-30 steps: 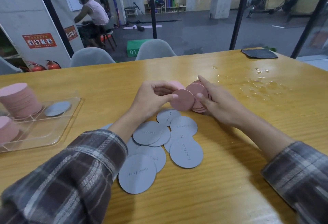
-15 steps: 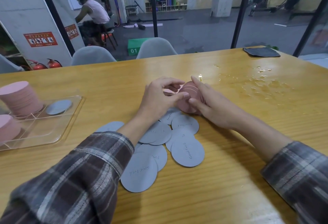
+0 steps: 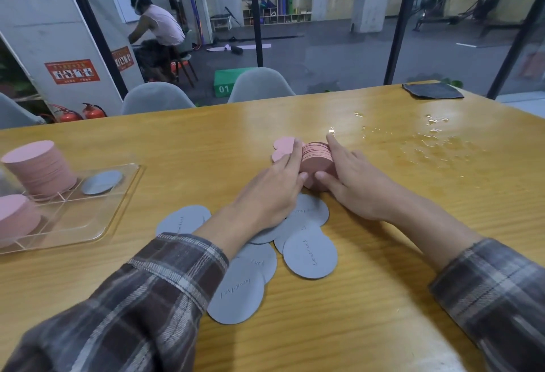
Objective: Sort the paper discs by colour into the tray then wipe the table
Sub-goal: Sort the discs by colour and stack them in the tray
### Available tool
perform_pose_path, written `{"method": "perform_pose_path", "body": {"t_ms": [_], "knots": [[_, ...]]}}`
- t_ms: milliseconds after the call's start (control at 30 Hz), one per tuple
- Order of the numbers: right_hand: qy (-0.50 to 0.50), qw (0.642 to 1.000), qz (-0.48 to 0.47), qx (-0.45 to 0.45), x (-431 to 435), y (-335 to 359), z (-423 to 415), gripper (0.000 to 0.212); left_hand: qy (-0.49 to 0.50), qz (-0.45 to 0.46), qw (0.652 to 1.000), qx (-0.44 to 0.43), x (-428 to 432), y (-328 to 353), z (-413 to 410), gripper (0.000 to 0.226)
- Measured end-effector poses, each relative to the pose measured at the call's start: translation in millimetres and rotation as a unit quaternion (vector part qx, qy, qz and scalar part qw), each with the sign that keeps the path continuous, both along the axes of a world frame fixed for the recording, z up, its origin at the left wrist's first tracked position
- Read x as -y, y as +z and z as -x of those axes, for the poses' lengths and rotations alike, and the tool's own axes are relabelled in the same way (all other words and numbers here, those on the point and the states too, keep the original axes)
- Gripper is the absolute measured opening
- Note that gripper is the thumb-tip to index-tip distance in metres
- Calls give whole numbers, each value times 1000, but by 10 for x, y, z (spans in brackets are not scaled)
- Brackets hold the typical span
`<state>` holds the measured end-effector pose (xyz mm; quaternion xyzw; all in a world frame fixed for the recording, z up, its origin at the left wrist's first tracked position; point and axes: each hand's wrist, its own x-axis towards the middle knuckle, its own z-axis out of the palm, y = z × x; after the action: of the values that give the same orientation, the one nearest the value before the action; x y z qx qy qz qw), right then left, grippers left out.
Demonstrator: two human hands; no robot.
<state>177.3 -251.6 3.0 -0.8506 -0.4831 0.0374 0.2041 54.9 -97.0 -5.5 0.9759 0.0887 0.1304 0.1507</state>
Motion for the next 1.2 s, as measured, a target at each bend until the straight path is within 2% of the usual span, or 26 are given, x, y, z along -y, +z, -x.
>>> {"method": "perform_pose_path", "body": {"t_ms": [200, 333, 467, 567, 767, 933, 1067, 1200], "knots": [[-6, 1000, -14, -21, 19, 28, 43, 72, -12, 117, 992, 51, -74, 45, -27, 60], [12, 999, -28, -22, -56, 51, 97, 61, 4, 153, 986, 60, -50, 54, 8, 55], [27, 996, -67, -58, -116, 156, 136, 55, 1, 205, 972, 119, -104, 233, 155, 39], [45, 992, -87, -80, -227, 263, 228, 53, 14, 231, 964, 131, -265, 396, 316, 39], [71, 982, -145, -101, -634, 427, 633, 44, 66, 219, 966, 123, -672, 591, 947, 34], [153, 969, -152, -119, -1084, 541, 1080, 26, 130, 237, 952, 141, -1015, 668, 1624, 41], [199, 961, -144, -125, -1434, 602, 1503, 26, 160, 255, 940, 164, -1246, 681, 2173, 24], [237, 954, -133, -125, -1809, 653, 1893, 25, 202, 208, 940, 182, -1440, 724, 2668, 18]]}}
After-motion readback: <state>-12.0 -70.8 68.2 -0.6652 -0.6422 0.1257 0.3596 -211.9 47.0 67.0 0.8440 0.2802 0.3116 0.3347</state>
